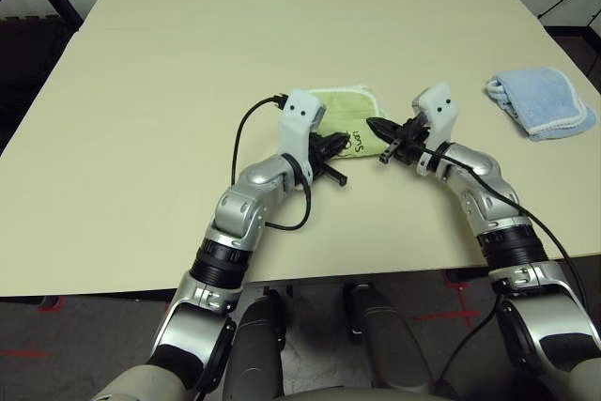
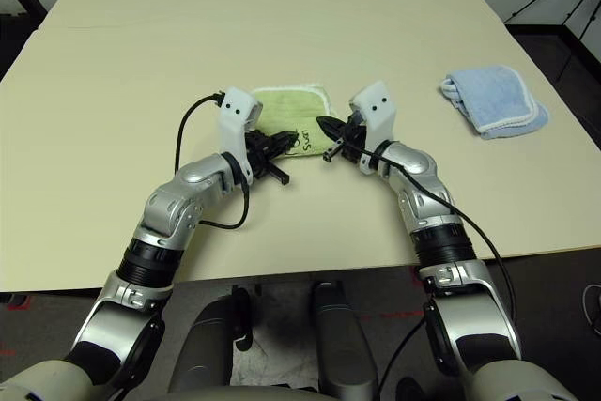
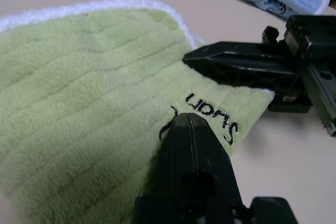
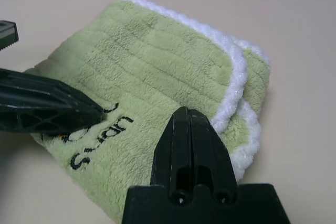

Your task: Fold the towel and set it aside.

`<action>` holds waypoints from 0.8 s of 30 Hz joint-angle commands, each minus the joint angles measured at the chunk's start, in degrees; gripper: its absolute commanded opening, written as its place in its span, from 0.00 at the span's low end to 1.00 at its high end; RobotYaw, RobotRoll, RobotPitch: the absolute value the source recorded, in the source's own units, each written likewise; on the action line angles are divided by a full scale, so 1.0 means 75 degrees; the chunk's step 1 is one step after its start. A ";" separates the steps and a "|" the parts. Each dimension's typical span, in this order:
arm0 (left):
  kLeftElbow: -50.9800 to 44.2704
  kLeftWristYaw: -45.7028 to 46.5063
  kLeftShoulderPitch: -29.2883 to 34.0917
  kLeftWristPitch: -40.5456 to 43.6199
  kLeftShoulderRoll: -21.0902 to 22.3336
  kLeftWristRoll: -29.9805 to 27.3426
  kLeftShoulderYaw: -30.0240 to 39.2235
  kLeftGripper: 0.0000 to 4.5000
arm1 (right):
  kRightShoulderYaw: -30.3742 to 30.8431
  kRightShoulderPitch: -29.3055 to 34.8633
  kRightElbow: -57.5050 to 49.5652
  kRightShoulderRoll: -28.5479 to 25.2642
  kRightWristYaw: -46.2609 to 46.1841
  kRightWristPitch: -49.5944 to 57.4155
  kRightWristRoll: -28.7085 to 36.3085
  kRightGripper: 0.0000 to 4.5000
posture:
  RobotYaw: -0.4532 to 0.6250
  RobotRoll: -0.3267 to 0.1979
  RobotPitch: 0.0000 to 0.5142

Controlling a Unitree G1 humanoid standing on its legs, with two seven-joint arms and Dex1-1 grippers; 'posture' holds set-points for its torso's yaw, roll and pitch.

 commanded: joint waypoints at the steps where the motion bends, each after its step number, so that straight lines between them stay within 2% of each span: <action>1: -0.0312 -0.0040 0.0051 0.0173 0.0077 0.0015 0.0069 0.00 | -0.0276 -0.0122 0.0034 -0.0117 -0.0018 -0.0061 0.0146 0.00 | 0.28 0.62 0.47; 6: -0.1643 -0.0097 -0.0162 0.0986 0.0586 -0.0609 0.0851 0.00 | -0.0856 -0.0489 -0.0212 -0.0440 0.0141 0.0089 0.0690 0.00 | 0.27 0.62 0.48; 9: -0.1806 -0.0143 -0.0528 0.1249 0.0826 -0.0778 0.1120 0.00 | -0.0845 -0.0755 -0.0057 -0.0415 0.0218 0.0035 0.0717 0.00 | 0.27 0.62 0.48; 15: -0.0647 -0.0279 -0.1065 0.0686 0.0943 -0.0493 0.1172 0.00 | -0.0562 -0.1392 0.1055 0.0148 0.0150 -0.0463 0.0366 0.00 | 0.28 0.62 0.47; 24: 0.1101 -0.0376 -0.0891 -0.0559 0.0723 0.0097 0.0894 0.00 | -0.0342 -0.2092 0.3116 0.0645 -0.0344 -0.1383 -0.0304 0.00 | 0.28 0.62 0.43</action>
